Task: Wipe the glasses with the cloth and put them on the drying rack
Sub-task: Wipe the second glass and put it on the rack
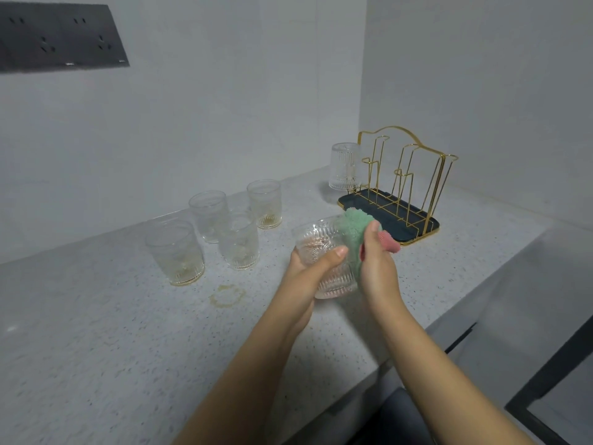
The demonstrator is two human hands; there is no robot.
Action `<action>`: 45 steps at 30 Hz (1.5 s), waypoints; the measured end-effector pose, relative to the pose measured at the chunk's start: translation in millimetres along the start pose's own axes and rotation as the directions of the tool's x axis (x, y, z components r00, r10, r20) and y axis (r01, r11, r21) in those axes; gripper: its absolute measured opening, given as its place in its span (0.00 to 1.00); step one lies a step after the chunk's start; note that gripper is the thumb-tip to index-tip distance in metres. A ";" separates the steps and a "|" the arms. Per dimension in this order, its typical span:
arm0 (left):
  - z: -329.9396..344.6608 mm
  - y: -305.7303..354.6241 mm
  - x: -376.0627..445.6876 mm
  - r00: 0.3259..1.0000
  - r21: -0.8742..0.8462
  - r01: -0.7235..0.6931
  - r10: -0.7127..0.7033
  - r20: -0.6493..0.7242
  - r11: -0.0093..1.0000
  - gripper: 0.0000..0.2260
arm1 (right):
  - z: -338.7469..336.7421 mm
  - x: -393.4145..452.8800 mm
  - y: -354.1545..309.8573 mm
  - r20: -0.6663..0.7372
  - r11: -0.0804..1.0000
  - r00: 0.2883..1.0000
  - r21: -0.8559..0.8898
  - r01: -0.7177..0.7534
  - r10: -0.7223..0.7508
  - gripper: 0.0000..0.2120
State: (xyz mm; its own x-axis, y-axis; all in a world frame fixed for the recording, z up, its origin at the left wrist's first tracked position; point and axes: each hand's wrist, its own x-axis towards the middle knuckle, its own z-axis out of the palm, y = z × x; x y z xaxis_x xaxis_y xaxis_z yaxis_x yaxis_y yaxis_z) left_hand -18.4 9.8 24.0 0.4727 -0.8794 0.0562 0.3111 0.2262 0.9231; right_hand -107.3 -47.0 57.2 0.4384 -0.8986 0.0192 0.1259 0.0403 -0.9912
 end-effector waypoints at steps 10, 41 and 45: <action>-16.0 9.2 -0.8 0.946 0.236 0.166 -0.222 0.235 0.958 0.28 | -3.3 10.4 5.1 0.090 0.923 0.926 -0.090 0.373 -0.366 0.21; -12.5 -28.5 1.6 0.987 0.236 -0.117 0.140 -0.084 0.965 0.24 | 7.1 48.0 0.9 -0.318 0.940 0.892 -0.219 0.262 -0.322 0.26; -7.6 -11.7 -2.6 0.970 -0.403 0.242 -0.237 0.063 0.883 0.25 | 8.4 43.8 -1.5 -0.239 0.914 0.883 -0.113 0.389 -0.405 0.24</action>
State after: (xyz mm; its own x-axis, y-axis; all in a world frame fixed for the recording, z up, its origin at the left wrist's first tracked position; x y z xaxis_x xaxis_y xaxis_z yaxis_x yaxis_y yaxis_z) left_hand -17.0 12.7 10.2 0.3328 -0.9325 -0.1401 0.7210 0.1559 0.6752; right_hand -80.8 -82.7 60.7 0.1232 -0.9138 0.3870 0.1846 -0.3621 -0.9137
